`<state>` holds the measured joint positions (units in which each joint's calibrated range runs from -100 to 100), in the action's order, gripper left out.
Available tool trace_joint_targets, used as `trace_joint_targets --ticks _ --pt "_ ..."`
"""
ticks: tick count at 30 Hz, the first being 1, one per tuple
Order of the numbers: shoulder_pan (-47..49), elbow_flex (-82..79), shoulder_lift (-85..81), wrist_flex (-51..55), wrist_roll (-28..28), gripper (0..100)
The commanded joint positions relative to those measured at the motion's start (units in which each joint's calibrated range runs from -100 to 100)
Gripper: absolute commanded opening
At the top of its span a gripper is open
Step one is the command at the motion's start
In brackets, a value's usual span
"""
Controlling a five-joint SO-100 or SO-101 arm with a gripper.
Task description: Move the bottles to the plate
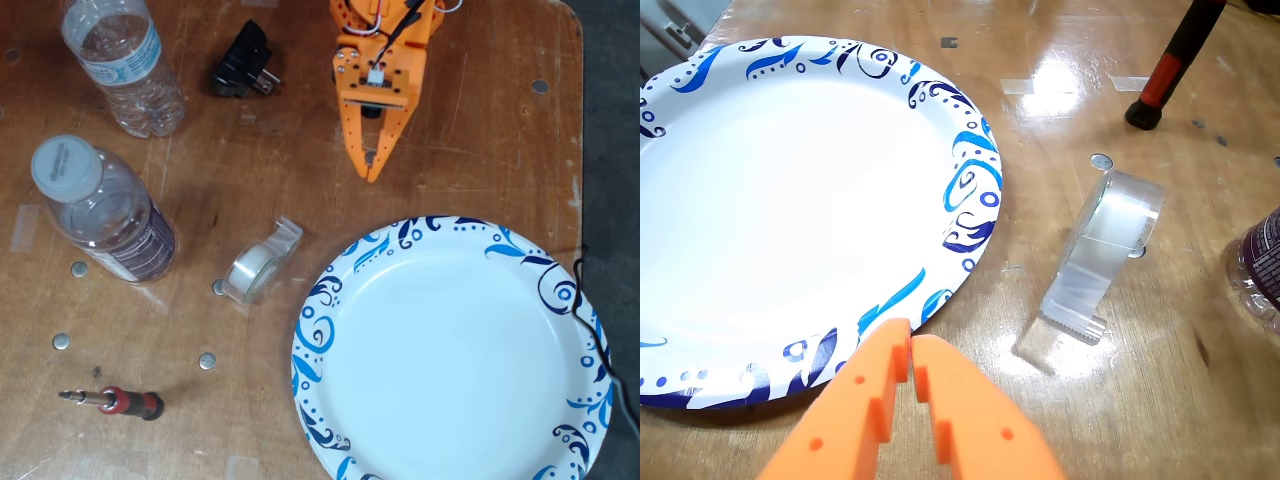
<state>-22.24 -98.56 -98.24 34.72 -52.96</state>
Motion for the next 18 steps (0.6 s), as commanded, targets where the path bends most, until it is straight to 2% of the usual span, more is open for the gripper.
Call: trace_joint_targets --ticks 1,18 --pt "13.35 -0.45 -0.33 4.96 0.11 2" --pt "14.21 -0.45 0.09 5.05 0.11 2"
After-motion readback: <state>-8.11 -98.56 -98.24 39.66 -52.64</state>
